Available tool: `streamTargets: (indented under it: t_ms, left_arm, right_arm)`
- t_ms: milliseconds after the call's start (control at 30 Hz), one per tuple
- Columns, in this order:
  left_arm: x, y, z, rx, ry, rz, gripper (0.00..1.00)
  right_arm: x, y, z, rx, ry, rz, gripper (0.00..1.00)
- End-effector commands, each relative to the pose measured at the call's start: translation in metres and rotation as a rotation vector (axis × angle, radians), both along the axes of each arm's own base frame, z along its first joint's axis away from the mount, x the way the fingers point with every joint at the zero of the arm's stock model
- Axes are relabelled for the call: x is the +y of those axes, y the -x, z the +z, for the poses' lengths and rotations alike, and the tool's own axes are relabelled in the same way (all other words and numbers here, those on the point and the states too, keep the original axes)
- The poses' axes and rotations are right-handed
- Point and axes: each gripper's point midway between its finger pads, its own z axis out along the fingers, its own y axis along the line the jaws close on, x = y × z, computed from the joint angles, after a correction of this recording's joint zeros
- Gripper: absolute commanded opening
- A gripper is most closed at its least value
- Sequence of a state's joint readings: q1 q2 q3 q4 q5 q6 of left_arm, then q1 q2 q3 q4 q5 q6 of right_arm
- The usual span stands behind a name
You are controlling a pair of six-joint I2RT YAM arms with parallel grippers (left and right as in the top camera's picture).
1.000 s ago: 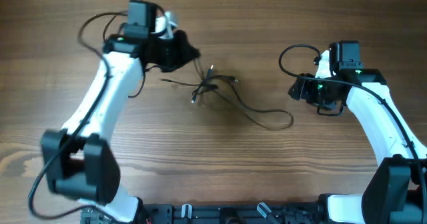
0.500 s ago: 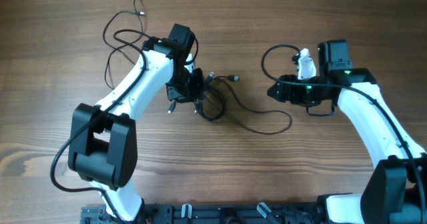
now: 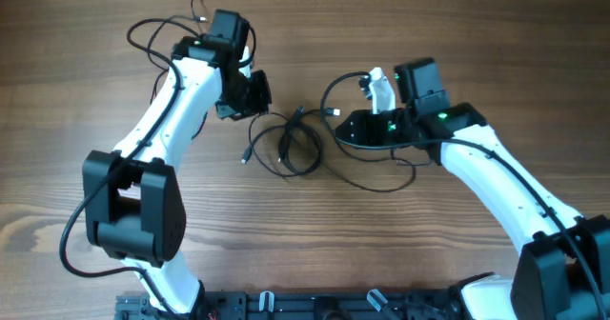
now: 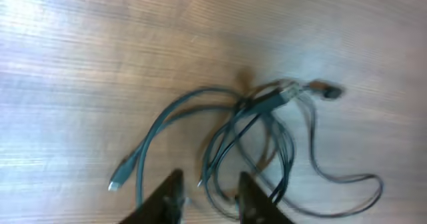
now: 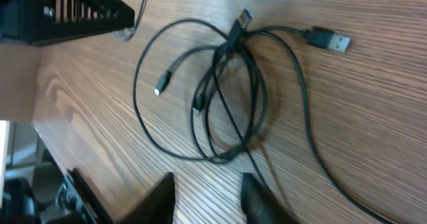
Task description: Untangle cables
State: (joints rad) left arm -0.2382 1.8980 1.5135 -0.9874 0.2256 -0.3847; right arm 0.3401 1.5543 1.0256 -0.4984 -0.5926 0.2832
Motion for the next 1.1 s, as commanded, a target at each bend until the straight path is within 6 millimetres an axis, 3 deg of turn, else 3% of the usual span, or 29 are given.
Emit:
streamTargets:
  t_ms: [0, 100, 200, 300, 433, 467, 533, 600, 700, 767, 900, 1000, 1067]
  left_arm:
    - [-0.014, -0.023, 0.005, -0.111, 0.053, -0.082, 0.26]
    - [-0.031, -0.022, -0.005, -0.128, 0.041, -0.190, 0.30]
    - [-0.043, -0.010, -0.035, -0.059, 0.021, -0.243, 0.32]
    - [-0.044, -0.004, -0.065, 0.011, 0.008, -0.253, 0.37]
    - [-0.047, 0.000, -0.084, 0.050, -0.001, -0.265, 0.42]
    - [-0.048, 0.002, -0.088, 0.061, -0.003, -0.269, 0.40]
    - [-0.054, 0.016, -0.092, 0.107, -0.013, -0.286, 0.14]
    - [-0.059, 0.026, -0.092, 0.142, -0.019, -0.274, 0.06]
    - [-0.077, 0.049, -0.091, 0.195, -0.036, -0.290, 0.04]
    - [-0.080, 0.043, -0.083, 0.172, -0.055, -0.229, 0.04]
    - [-0.086, 0.031, -0.043, 0.091, -0.012, -0.138, 0.04]
    - [-0.089, 0.033, -0.013, -0.021, -0.003, -0.345, 0.04]
    - [-0.088, 0.035, -0.003, -0.049, -0.005, -0.399, 0.04]
  right_arm:
    - [0.005, -0.004, -0.022, 0.083, 0.044, -0.107, 0.22]
    - [0.007, -0.001, -0.036, 0.119, 0.065, -0.101, 0.14]
    - [0.005, 0.000, -0.044, 0.139, 0.082, -0.105, 0.13]
    - [-0.001, 0.006, -0.050, 0.170, 0.117, -0.115, 0.15]
    - [-0.016, 0.012, -0.060, 0.190, 0.205, -0.143, 0.16]
    - [-0.017, 0.013, -0.061, 0.198, 0.210, -0.142, 0.17]
    - [-0.022, 0.018, -0.064, 0.218, 0.238, -0.147, 0.17]
    - [-0.029, 0.020, -0.068, 0.225, 0.281, -0.162, 0.17]
    - [-0.039, 0.025, -0.073, 0.224, 0.343, -0.153, 0.17]
    - [-0.034, 0.026, -0.071, 0.214, 0.321, -0.112, 0.17]
    - [-0.016, 0.033, -0.063, 0.239, 0.211, -0.051, 0.21]
    - [-0.003, 0.017, -0.046, 0.219, 0.064, -0.058, 0.24]
    - [-0.003, 0.003, -0.034, 0.213, -0.039, -0.091, 0.18]
